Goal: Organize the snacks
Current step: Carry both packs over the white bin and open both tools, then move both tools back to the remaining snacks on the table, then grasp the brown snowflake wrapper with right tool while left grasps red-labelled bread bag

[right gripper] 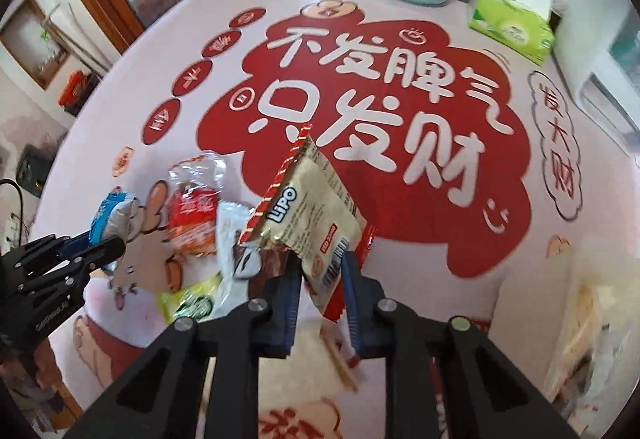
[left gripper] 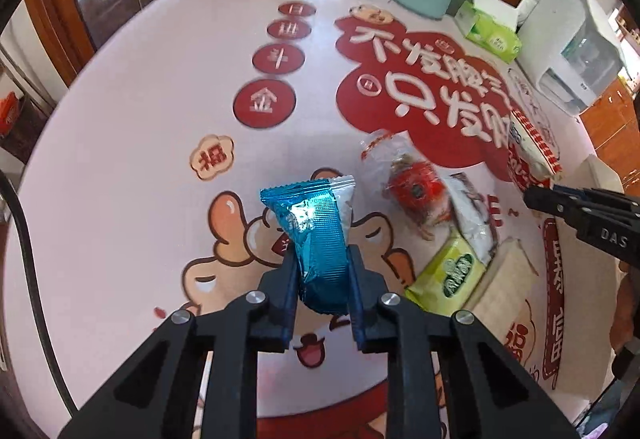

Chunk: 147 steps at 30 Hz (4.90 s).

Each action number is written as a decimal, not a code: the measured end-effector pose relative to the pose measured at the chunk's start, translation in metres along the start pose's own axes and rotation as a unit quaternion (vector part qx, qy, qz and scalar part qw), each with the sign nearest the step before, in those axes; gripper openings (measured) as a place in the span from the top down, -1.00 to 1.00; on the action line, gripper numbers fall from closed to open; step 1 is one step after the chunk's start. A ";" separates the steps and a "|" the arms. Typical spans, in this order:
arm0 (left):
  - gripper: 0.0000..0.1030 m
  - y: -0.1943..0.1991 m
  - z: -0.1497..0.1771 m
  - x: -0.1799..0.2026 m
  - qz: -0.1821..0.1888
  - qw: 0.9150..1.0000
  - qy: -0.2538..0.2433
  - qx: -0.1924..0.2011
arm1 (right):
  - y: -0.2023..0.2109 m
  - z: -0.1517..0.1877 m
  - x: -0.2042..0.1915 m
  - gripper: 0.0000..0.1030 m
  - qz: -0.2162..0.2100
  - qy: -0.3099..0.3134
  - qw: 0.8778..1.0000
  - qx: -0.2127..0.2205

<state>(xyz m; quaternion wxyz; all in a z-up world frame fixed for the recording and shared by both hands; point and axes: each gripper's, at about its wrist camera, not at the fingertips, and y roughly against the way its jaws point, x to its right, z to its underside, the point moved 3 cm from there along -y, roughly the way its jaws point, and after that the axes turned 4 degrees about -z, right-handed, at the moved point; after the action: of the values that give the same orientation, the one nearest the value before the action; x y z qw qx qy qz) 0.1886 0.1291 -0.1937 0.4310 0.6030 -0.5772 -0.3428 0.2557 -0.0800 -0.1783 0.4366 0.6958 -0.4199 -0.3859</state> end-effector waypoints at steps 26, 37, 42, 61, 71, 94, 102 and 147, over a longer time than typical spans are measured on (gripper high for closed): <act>0.63 0.229 -0.005 0.306 0.136 0.950 -0.222 0.172 | 0.284 0.166 0.075 0.61 0.043 -0.134 0.961 0.238; 0.63 0.215 0.001 0.397 0.106 0.947 -0.258 0.158 | 0.305 0.211 0.141 0.60 0.075 -0.175 0.954 0.230; 0.58 0.193 -0.006 0.405 0.078 0.955 -0.253 0.134 | 0.284 0.214 0.151 0.59 0.073 -0.172 0.963 0.194; -0.69 0.199 0.002 0.358 0.024 0.961 -0.226 0.155 | 0.267 0.208 0.124 0.26 0.094 -0.137 0.972 0.163; -0.69 0.236 0.001 0.314 0.018 0.962 -0.207 0.179 | 0.280 0.201 0.095 0.26 0.102 -0.127 0.970 0.181; -0.83 0.313 -0.088 0.097 -0.086 0.953 -0.119 0.264 | 0.283 0.106 -0.011 0.26 0.070 -0.077 0.969 0.224; -0.83 0.229 -0.101 0.049 -0.064 0.974 -0.114 0.184 | 0.219 0.073 -0.037 0.22 0.041 -0.091 0.979 0.176; -0.72 -0.081 -0.070 0.066 0.001 0.993 -0.043 -0.111 | -0.037 0.017 0.008 0.30 0.024 -0.102 0.994 -0.019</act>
<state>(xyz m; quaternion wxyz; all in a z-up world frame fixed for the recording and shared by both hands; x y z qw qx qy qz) 0.2914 0.0695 -0.2346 0.4709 0.5352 -0.5542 -0.4298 0.2522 -0.0822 -0.2200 0.4137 0.6343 -0.4715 -0.4519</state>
